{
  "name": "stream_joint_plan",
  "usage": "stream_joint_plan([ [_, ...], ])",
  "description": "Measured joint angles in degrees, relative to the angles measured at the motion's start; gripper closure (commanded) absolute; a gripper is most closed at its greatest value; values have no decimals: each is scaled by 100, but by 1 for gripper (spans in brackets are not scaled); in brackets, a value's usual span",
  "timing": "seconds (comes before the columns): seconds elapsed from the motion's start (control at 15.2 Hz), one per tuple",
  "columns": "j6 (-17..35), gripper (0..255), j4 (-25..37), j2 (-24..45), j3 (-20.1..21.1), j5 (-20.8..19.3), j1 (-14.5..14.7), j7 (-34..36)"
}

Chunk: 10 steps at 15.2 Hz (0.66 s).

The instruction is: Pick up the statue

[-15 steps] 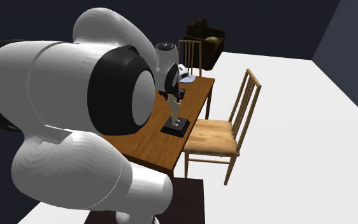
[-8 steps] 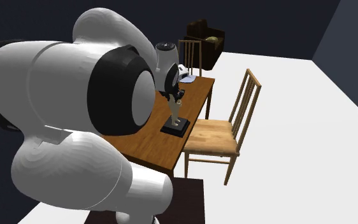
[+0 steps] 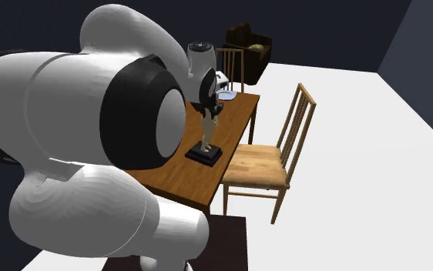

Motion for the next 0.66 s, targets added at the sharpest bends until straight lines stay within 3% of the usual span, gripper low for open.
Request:
stream_joint_plan([
  [0.66,-785,255,549,-237,46,-55,-25,84],
])
